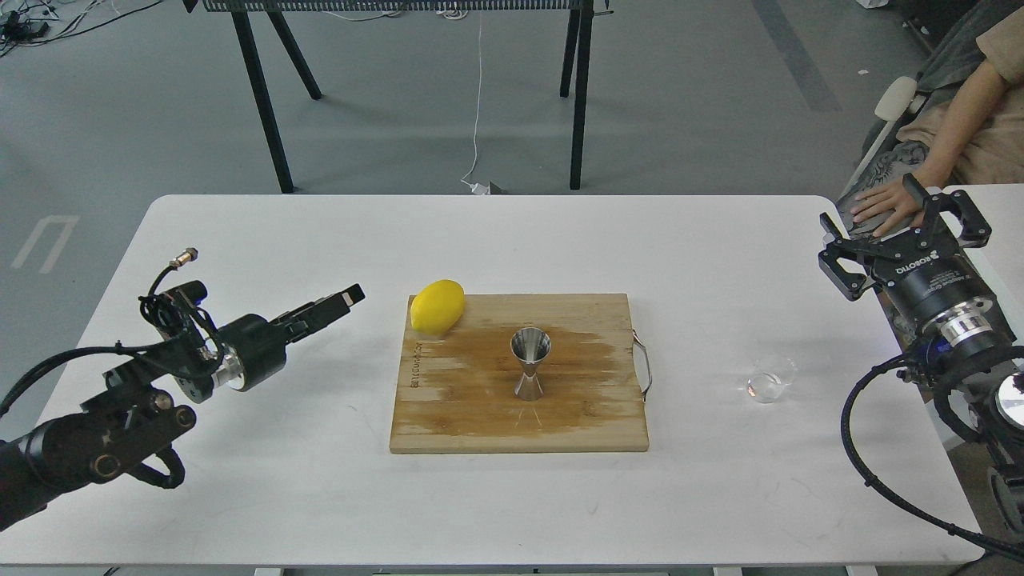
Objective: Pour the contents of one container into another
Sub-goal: 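Open the left gripper and withdraw it from the jigger, then reach the right gripper to the small clear glass and grasp it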
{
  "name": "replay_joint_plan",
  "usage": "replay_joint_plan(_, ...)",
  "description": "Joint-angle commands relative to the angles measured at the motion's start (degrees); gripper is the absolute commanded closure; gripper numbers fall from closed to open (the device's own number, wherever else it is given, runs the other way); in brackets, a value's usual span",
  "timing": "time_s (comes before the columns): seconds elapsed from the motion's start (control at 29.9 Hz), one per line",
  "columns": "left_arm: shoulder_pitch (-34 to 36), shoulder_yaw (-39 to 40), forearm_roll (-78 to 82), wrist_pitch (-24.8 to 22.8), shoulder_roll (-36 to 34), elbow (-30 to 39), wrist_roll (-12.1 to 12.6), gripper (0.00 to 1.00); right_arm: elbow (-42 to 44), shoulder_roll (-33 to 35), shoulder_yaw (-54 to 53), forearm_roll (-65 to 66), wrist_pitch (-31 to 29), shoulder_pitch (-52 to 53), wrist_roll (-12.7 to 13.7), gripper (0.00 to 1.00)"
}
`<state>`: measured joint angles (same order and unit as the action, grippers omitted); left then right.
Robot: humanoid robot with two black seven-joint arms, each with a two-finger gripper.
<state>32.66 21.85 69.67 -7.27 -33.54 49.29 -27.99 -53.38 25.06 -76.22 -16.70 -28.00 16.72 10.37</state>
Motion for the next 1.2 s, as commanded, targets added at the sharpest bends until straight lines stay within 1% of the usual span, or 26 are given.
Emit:
replay_joint_plan(0.0,1.8,4.5,-5.8,-19.9,-4.1,-0.2,0.0,0.15,-0.2,-0.1,0.0,0.0,0.0,0.1,0.1,0.01)
replay_joint_plan(0.03,2.2,5.7,-7.5,-20.7,-4.8,-0.3,0.0,0.15,-0.4,-0.1,0.1,0.0,0.0,0.1,0.1,0.01)
replay_joint_plan(0.17,2.6,10.0,-15.9,-20.7,-7.1,-0.5,0.0,0.13,-0.7,-0.1,2.2,0.0,0.0,0.2,0.1,0.01)
replay_joint_plan(0.33,2.5,12.9,-28.5,-20.7,-8.7,-0.7,0.0,0.13,-1.7,-0.1,4.3,0.1,0.0,0.2,0.1,0.01)
replay_joint_plan(0.57,1.5,13.0,-47.1,-20.7,-8.7,-4.7,0.0,0.11,-2.3,-0.8,5.7,0.0,0.0,0.2,0.1,0.01)
replay_joint_plan(0.84,-0.8,13.0,-49.4,-20.7,-8.9,-4.8,0.0,0.10,-2.6,-1.2,4.2,-1.7,0.0,0.8,0.4,0.01)
replay_joint_plan(0.94,-1.5,12.8,-49.2,-20.7,-8.5,-4.8,0.0,0.10,-4.1,-0.1,3.5,-9.9,0.0,-0.1,0.8,0.01)
replay_joint_plan(1.07,-2.5,12.6,-49.0,-20.7,-7.9,-4.8,0.0,0.10,-9.2,4.9,3.5,-24.1,0.0,-4.7,0.8,0.01)
replay_joint_plan(1.17,-2.9,12.6,-48.9,-20.7,-6.8,-4.8,0.0,0.10,-13.4,7.5,2.9,-28.9,0.0,-8.7,0.6,0.01)
